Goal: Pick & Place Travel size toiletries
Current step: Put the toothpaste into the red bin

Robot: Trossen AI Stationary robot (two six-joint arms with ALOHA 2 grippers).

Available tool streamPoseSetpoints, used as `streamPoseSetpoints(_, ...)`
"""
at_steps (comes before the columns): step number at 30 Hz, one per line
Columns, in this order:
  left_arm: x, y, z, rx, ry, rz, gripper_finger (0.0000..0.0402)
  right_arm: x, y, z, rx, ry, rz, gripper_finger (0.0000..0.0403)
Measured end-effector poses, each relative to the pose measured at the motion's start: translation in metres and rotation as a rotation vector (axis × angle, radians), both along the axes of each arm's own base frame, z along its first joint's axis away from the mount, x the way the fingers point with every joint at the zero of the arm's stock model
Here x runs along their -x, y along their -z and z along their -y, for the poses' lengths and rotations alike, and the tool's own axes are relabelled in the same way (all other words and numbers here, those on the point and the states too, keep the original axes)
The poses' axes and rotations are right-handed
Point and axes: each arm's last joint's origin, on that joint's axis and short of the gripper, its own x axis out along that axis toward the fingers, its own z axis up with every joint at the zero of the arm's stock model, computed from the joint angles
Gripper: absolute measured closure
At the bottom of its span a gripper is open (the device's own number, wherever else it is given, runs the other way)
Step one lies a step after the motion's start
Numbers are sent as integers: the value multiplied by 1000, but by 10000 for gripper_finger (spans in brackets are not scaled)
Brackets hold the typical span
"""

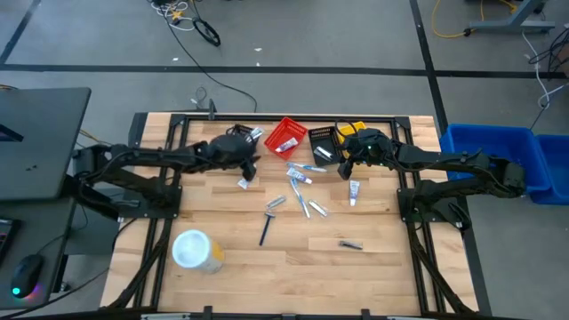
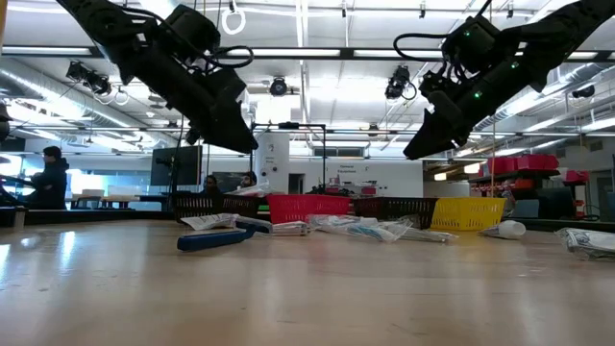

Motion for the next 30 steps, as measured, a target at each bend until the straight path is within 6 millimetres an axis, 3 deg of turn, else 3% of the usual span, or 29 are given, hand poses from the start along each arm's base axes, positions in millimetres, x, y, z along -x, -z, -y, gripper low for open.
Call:
streamPoseSetpoints(11, 3, 15, 39, 103, -21, -143, 229, 0, 0, 0, 2, 3, -1, 191)
streamPoseSetpoints(18, 13, 26, 49, 179, -132, -241, 191, 0, 0, 0, 2, 2, -1, 203)
streamPoseSetpoints(30, 27, 54, 57, 194, -172, -154, 189, 0, 0, 0, 9, -4, -5, 184)
